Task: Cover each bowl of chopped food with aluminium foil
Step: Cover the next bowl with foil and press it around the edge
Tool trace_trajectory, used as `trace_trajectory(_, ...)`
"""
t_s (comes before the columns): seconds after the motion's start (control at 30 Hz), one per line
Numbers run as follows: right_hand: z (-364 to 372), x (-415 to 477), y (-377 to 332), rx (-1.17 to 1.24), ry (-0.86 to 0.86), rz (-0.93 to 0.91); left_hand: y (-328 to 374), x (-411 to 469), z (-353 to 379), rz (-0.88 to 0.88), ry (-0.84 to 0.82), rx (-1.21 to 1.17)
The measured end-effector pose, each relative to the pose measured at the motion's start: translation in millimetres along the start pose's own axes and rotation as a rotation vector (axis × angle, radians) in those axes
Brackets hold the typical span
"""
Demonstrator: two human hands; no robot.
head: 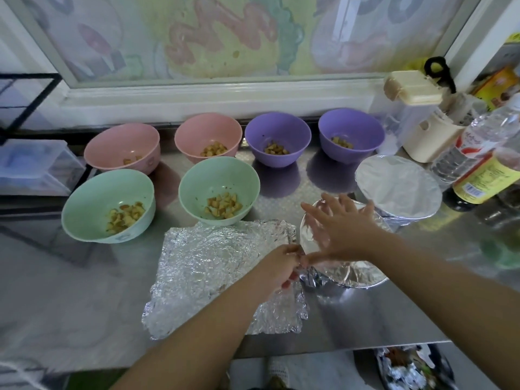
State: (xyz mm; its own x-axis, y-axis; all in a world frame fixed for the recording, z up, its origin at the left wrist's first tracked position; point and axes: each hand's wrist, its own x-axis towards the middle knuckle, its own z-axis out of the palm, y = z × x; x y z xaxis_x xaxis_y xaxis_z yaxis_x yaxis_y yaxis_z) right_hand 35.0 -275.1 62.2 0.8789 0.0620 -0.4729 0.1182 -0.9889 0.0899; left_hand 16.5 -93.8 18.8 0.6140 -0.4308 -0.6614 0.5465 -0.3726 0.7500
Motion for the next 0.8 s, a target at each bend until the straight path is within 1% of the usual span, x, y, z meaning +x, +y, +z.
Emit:
trace_trajectory(0.13,-1.6,-1.6,-1.3,-0.001,-0.001,0.007,-8.8,-4.2,5.6,0.163,-0.034,0.06)
trace_trajectory(0.2,-2.8,-2.1,-1.7,0.005,-0.009,0.009,-12.8,-2.1,6.5,0.2,-0.041,0.058)
trace_trajectory(0.47,-2.6,-0.5,-0.8,0.023,-0.026,0.004,-19.4,7.7,3.9,0.121,-0.053,-0.008)
trace_trajectory(0.6,-1.2,1.7,0.4,0.029,-0.03,-0.004,-23.8,7.3,-2.9,0.086,-0.057,-0.144)
trace_trajectory(0.73,-0.6,3.9,0.4,0.028,-0.033,-0.009,-30.2,2.1,-8.2,0.118,-0.101,-0.259)
trace_trajectory(0.8,-1.0,4.3,0.1,0.036,-0.036,-0.007,-34.9,-1.3,-11.6,0.149,-0.096,-0.267)
